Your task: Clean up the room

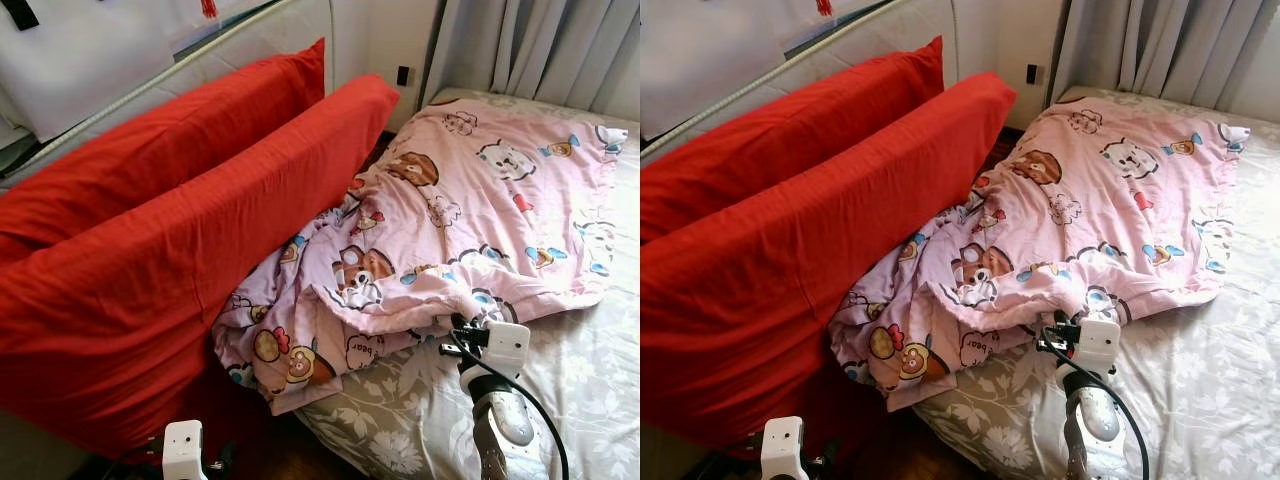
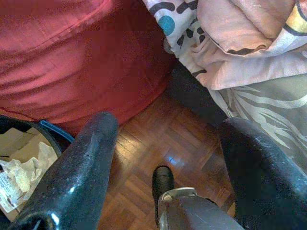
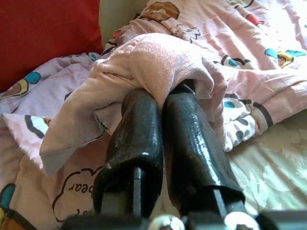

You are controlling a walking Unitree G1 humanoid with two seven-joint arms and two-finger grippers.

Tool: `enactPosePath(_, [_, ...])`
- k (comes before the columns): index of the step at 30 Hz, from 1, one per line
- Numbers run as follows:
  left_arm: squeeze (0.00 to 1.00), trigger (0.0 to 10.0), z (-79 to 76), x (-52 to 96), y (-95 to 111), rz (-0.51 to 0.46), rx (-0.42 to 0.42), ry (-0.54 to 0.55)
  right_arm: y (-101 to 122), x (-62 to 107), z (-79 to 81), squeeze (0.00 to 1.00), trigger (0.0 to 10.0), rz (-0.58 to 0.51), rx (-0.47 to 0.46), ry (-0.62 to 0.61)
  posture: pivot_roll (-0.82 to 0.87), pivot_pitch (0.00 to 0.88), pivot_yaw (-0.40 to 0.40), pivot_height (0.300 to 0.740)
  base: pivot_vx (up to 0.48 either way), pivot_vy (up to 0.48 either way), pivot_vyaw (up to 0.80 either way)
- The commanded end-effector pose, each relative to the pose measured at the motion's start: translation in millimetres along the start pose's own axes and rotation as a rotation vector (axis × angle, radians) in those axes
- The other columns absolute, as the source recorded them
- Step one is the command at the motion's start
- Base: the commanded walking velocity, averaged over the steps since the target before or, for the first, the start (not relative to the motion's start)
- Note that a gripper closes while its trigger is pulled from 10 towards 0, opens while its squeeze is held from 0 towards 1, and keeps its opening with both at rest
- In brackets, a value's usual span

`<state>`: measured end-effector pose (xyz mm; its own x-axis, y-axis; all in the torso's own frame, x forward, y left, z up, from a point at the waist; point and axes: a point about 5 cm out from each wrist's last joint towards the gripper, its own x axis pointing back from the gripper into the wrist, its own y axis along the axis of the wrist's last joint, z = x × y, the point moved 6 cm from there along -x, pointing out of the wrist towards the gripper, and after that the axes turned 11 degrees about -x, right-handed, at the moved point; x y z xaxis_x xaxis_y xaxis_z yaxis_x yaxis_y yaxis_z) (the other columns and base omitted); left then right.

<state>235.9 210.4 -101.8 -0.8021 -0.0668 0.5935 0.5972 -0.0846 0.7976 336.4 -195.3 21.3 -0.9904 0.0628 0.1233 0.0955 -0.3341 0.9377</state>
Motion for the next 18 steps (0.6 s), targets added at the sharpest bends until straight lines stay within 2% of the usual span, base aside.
enactPosePath(1, [0.0,10.0,1.4,4.6,-11,0.026,-0.017,-0.003,3,0.0,2.1,0.0,10.0,-0.015,0.001,0.001,-0.06,0.154,0.051,0.74,0.0,0.0,0.0])
enactPosePath(12, [0.0,10.0,-2.7,5.8,-4,-0.022,-0.025,-0.004,10,-1.5,5.0,0.0,10.0,-0.038,0.006,0.005,-0.06,0.151,0.048,0.74,0.0,0.0,0.0])
enactPosePath(18, [0.0,10.0,-12.8,6.0,13,-0.097,-0.037,-0.01,15,-3.6,5.3,0.0,10.0,-0.053,0.004,0.001,-0.06,0.15,0.047,0.74,0.0,0.0,0.0])
